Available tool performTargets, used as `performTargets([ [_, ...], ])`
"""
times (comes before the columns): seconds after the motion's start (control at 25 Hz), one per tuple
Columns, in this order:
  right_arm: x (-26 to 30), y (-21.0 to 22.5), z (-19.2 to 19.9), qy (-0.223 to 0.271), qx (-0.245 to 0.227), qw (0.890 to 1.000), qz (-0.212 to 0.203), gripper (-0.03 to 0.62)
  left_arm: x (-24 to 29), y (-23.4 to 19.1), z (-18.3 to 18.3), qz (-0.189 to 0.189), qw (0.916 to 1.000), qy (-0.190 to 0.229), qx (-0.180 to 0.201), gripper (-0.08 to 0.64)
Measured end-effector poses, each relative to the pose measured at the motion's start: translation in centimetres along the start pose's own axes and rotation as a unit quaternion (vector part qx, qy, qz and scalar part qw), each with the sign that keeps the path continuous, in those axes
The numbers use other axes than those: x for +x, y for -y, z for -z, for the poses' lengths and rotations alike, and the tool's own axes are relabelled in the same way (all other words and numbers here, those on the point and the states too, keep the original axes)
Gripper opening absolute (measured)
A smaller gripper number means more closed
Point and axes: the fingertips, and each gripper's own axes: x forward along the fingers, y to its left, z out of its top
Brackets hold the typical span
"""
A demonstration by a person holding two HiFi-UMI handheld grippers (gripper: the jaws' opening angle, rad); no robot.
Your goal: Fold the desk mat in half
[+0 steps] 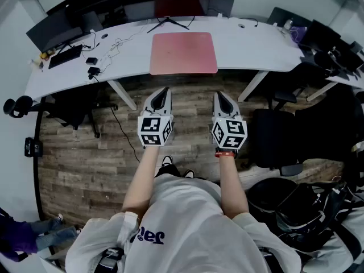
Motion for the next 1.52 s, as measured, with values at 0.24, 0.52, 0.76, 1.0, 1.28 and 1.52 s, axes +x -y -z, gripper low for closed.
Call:
performTargets([
  [0.24,1.1,1.0,0.4,0.017,0.015,1.000,0.021,0.011,0.6,-1.1,1.1,-0.014,0.9996,0.005,-0.024,0.020],
  [0.52,7.6,0.1,1.6,0.001,0.018,1.000,0.010,0.014,5.3,-4.7,2.8,-0.008,0.9995,-0.010,-0.028,0.020],
  [0.76,14.0,-0.7,1.2,-0.008,0.026,1.000,0.002,0.015,9.4,-9.3,2.9,-0.006,0.9987,-0.017,-0.047,0.020],
  [1.0,22.4,-0.1,3.9,-0.046,0.032,0.998,-0.021,0.021,15.8,-13.9,5.8,-0.016,0.9957,-0.049,-0.078,0.021],
  [1.28,28.8,-0.4,7.8,-0.090,0.029,0.995,-0.019,0.023,20.6,-17.3,9.4,0.005,0.9912,-0.088,-0.098,0.021],
  [1.52,33.6,0.2,11.5,-0.123,0.057,0.991,-0.010,0.025,24.7,-19.0,13.9,0.025,0.9836,-0.132,-0.120,0.023],
])
